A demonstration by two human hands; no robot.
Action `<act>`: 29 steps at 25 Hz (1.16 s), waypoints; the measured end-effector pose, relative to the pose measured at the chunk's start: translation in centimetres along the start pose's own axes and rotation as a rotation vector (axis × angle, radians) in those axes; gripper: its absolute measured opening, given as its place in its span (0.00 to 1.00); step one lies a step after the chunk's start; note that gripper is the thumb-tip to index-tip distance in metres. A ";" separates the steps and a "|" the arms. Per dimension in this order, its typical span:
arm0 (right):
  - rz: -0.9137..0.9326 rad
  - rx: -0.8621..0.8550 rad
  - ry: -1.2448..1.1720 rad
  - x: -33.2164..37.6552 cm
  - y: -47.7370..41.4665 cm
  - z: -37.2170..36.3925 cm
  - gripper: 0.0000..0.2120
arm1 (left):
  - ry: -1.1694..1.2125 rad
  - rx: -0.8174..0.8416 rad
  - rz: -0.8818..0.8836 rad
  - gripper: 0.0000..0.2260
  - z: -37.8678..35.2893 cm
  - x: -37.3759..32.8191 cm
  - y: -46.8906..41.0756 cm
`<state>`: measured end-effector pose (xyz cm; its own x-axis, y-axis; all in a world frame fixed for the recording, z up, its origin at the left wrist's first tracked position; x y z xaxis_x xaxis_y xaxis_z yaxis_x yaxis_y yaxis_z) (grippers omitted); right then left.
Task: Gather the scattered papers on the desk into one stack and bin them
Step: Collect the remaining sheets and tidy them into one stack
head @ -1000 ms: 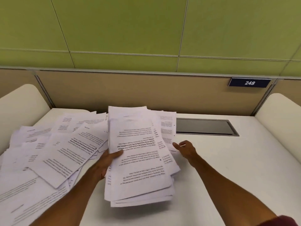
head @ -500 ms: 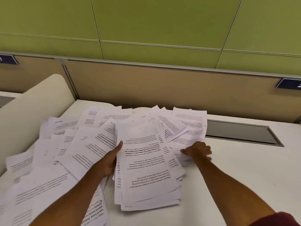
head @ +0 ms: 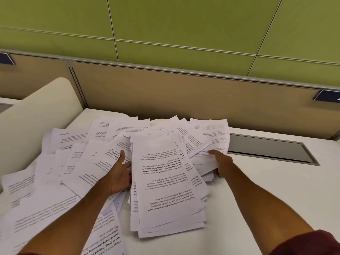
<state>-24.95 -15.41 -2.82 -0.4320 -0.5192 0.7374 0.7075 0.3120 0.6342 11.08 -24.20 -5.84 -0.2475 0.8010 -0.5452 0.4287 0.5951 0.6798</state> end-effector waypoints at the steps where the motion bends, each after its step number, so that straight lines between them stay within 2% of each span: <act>1: 0.001 0.033 0.034 -0.1 0.2 -0.2 0.35 | -0.004 0.000 -0.002 0.37 0.0 0.0 0.1; 5: 0.062 0.098 0.212 -0.4 0.6 -1.2 0.31 | -0.017 0.003 -0.004 0.38 -0.5 0.1 0.7; 9: 0.118 0.055 0.272 0.4 0.6 -1.9 0.30 | 0.031 -0.010 -0.025 0.40 -0.6 0.5 1.1; 14: 0.227 0.008 0.356 -0.5 -0.2 -1.0 0.28 | 0.047 0.063 -0.040 0.42 -0.8 0.8 1.3; 22: 0.441 -0.074 0.065 4.1 -2.1 9.9 0.22 | 0.001 0.124 -0.032 0.40 -4.3 2.1 1.2; 24: 0.444 -0.060 -0.036 5.4 -2.1 13.0 0.22 | -0.031 0.134 -0.040 0.39 -5.2 2.6 0.9; 26: 0.439 0.006 -0.100 6.2 -1.9 15.0 0.23 | -0.051 0.121 -0.051 0.37 -6.0 3.2 0.9; 29: 0.427 0.211 -0.182 6.4 -0.7 15.9 0.22 | -0.052 0.116 -0.064 0.35 -6.9 4.0 0.6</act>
<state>-37.08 -6.35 5.17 -0.2327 -0.1692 0.9577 0.7222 0.6295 0.2867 4.35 -20.18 -4.21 -0.2335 0.7554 -0.6123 0.5115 0.6309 0.5834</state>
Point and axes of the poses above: each hand's wrist, its own y-axis away from the middle knuckle, its own z-axis out of the back of the hand, x = y × z, the point moved 5 cm from there along -y, towards the middle knuckle, and after that the axes turned 6 degrees about -x, right-handed, at the moved point
